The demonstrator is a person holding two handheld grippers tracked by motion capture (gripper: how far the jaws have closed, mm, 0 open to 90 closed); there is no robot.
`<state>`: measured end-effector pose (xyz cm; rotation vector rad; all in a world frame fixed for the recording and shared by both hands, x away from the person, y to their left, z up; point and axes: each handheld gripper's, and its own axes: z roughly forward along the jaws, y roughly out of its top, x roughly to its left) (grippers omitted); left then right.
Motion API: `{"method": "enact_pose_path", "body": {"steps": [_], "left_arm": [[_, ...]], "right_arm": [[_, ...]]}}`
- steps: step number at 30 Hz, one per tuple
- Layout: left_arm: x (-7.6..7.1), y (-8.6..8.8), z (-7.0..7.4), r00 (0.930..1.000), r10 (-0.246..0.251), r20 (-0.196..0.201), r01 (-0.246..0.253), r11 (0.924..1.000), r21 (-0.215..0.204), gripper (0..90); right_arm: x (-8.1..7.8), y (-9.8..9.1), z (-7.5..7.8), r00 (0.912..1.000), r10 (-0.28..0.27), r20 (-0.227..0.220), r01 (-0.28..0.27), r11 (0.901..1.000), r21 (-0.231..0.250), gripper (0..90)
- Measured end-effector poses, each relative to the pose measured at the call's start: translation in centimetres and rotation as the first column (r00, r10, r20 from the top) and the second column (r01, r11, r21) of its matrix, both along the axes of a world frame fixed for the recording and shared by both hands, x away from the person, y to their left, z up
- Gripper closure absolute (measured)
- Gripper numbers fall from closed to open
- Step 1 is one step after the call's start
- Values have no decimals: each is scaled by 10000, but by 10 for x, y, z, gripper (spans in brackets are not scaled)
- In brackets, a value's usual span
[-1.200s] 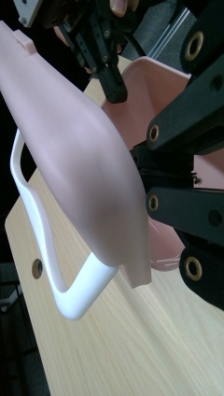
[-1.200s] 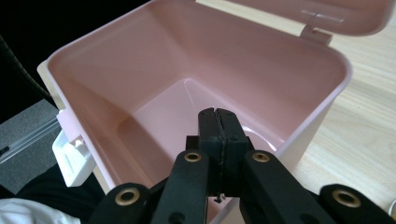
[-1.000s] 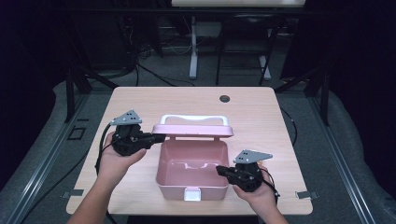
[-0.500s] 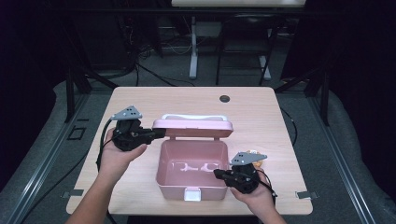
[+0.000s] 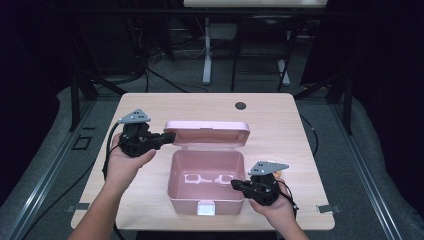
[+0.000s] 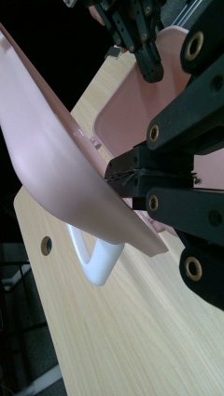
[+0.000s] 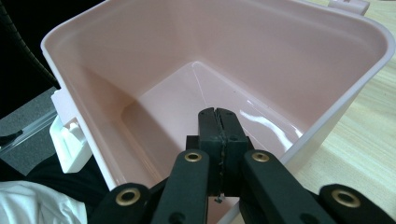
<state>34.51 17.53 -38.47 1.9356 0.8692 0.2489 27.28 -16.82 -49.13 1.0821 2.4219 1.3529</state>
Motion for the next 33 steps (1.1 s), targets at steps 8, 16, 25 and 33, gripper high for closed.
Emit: {"method": "enact_pose_path", "body": {"steps": [8, 16, 25, 33], "left_arm": [[6, -1, -1, 10000, 90, 40, -89, 9999, -46, 897], [11, 2, -1, 9998, 192, 35, -191, 9997, -130, 896], [17, 2, -3, 9995, 311, -20, -311, 9994, -153, 890], [22, 0, -5, 9991, 422, -57, -422, 9990, -120, 880]], "right_arm": [[0, 0, 0, 10000, 63, 72, -63, 10000, -30, 900], [0, 0, 0, 9999, 84, 65, -84, 10000, -28, 900], [0, -1, 0, 9999, 104, 25, -104, 9999, -6, 900], [0, -1, 0, 9999, 122, 25, -122, 9999, -20, 900]]}}
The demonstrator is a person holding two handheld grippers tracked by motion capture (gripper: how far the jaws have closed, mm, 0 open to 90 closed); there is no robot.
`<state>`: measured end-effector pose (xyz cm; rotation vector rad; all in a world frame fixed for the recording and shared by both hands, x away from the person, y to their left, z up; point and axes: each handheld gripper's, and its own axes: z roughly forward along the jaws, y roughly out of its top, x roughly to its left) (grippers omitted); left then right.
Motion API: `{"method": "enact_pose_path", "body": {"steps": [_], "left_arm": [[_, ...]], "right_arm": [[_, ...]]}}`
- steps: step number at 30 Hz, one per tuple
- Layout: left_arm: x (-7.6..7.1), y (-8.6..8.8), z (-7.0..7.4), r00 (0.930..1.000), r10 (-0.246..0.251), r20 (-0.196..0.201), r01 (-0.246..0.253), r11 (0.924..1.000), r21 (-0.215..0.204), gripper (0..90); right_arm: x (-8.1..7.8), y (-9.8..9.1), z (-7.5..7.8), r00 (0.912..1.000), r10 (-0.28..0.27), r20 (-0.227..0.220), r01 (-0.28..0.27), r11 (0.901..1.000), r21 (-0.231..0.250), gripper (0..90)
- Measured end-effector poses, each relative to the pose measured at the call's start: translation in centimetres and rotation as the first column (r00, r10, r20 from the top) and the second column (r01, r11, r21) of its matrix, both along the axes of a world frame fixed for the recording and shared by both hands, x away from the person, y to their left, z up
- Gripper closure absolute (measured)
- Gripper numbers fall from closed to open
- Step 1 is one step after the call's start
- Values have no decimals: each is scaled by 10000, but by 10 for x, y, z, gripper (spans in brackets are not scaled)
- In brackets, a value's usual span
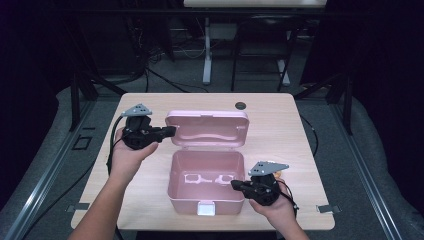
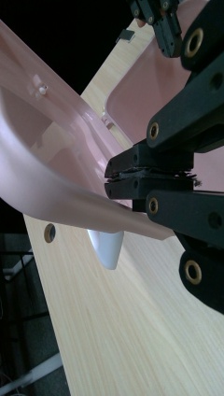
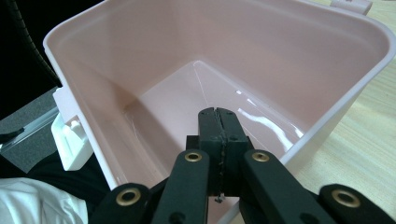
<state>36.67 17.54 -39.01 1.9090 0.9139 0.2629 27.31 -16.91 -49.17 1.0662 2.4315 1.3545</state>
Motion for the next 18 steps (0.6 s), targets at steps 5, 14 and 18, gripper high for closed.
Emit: {"method": "enact_pose_path", "body": {"steps": [5, 14, 18], "left_arm": [[1, 0, -1, 9999, 98, 51, -99, 9998, 174, 862], [5, 5, -9, 9996, 281, -86, -280, 9996, 91, 795], [1, 8, -17, 9996, 252, -132, -250, 9996, 124, 769]], "right_arm": [[0, 0, 0, 10000, 28, 40, -28, 10000, -36, 900], [0, 0, 0, 10000, 56, 45, -56, 10000, -62, 900], [0, 0, 0, 10000, 66, 43, -66, 10000, -52, 900]]}}
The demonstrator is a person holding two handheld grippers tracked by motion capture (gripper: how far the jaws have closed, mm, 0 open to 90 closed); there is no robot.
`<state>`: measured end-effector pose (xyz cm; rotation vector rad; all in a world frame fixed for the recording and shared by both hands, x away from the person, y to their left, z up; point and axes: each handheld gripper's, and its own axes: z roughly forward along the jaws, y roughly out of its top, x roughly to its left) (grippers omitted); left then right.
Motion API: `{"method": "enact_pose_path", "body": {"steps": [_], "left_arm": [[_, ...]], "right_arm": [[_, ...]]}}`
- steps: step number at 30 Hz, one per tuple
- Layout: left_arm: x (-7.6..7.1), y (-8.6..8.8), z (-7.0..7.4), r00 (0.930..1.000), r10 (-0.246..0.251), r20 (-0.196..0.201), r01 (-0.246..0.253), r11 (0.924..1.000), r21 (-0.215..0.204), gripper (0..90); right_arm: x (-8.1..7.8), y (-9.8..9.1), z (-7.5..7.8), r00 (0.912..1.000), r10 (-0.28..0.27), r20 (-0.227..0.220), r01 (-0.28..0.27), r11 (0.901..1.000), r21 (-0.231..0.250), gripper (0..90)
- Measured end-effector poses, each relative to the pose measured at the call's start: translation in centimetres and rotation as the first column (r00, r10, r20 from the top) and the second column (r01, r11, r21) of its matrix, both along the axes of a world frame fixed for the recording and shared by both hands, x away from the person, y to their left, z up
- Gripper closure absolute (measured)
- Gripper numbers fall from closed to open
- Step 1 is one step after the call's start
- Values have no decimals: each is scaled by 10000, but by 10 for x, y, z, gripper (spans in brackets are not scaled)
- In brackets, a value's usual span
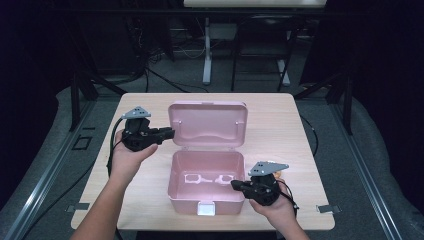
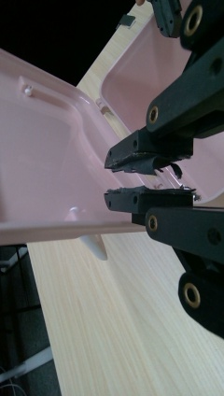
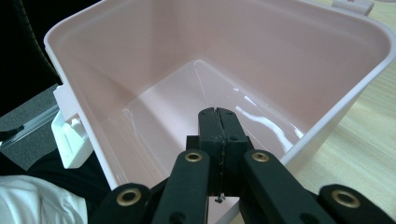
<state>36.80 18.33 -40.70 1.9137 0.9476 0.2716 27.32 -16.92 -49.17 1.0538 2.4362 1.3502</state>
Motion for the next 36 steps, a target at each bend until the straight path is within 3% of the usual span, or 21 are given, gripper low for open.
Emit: {"method": "enact_pose_path", "body": {"steps": [7, 20, 22, 26, 28, 36], "left_arm": [[-7, 6, -16, 9998, -90, -191, 86, 9998, -195, 730], [-31, 12, -47, 9997, -187, -177, 188, 9998, 54, 630], [-32, 12, -50, 9993, -265, -273, 274, 9991, 322, 611], [-37, 14, -55, 9988, -327, -353, 330, 9994, 85, 592], [-38, 15, -57, 9987, -384, -348, 394, 9988, 297, 590], [-32, 13, -67, 9994, -198, -279, 198, 9998, 7, 585]], "right_arm": [[0, 0, 0, 10000, 21, -11, -21, 10000, -18, 900], [0, 0, 0, 10000, 23, -37, -23, 10000, 11, 900], [0, 0, 0, 10000, 26, -40, -26, 10000, 6, 900], [0, 0, 0, 10000, 25, -30, -25, 10000, -30, 900], [1, 0, 1, 10000, 43, -76, -44, 10000, -40, 900], [2, 0, 1, 9998, 60, -183, -60, 10000, -3, 900]]}}
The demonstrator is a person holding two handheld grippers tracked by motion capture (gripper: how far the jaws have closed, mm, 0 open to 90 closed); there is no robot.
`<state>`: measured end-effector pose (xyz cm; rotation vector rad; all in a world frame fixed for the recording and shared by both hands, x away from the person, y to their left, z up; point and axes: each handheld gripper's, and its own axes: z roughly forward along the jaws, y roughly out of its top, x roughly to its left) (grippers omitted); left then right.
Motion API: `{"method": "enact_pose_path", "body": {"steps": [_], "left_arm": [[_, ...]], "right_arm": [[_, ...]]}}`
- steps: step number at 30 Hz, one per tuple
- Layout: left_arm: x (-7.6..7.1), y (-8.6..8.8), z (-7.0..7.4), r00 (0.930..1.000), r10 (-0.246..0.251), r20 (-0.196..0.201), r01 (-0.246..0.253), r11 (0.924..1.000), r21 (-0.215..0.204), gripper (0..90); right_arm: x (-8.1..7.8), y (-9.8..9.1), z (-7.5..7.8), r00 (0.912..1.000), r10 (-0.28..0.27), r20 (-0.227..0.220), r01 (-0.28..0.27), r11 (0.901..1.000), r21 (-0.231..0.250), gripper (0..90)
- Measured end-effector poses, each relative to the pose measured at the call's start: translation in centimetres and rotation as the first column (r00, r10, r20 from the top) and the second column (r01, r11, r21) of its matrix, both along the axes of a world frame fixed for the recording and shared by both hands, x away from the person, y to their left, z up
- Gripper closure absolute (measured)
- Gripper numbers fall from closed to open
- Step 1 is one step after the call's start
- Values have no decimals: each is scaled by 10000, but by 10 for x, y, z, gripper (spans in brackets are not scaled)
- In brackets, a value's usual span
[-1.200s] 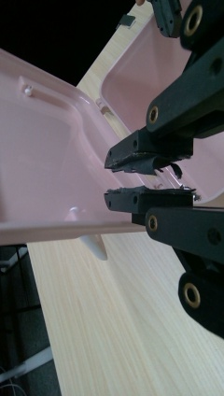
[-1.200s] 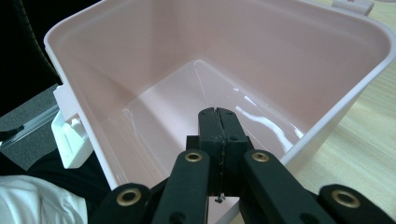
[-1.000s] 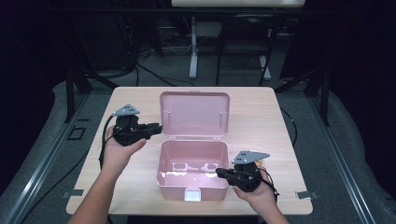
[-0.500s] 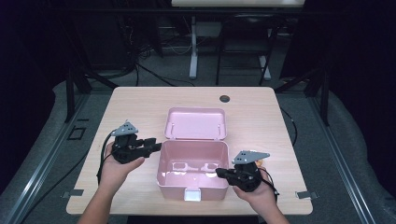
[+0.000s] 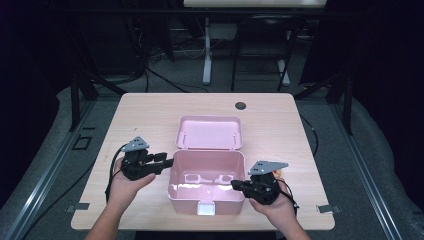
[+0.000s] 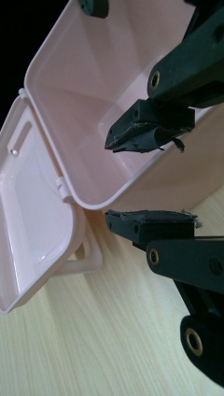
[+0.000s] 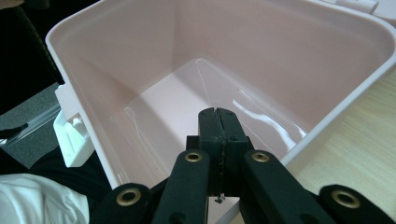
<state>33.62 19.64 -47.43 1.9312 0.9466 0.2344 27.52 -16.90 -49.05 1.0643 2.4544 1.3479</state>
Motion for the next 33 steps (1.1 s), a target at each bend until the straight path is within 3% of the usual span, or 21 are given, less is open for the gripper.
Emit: {"method": "enact_pose_path", "body": {"steps": [8, 14, 29, 33], "left_arm": [[13, -5, -5, 9997, 180, -182, -183, 9997, -133, 655], [15, -13, -8, 9998, 57, -190, -53, 9997, 241, 719], [11, -14, -7, 9998, 147, -107, -144, 9994, 317, 723], [9, -12, -4, 9998, 170, -80, -167, 9994, 309, 696]], "right_arm": [[-1, 0, 0, 10000, -50, 8, 50, 10000, 1, 900], [-2, 0, 0, 9999, -85, 101, 85, 9999, -66, 900], [-2, -1, 0, 9999, -146, -18, 146, 9999, 87, 882], [-5, 0, 5, 9998, 30, 210, -32, 10000, 84, 886]]}}
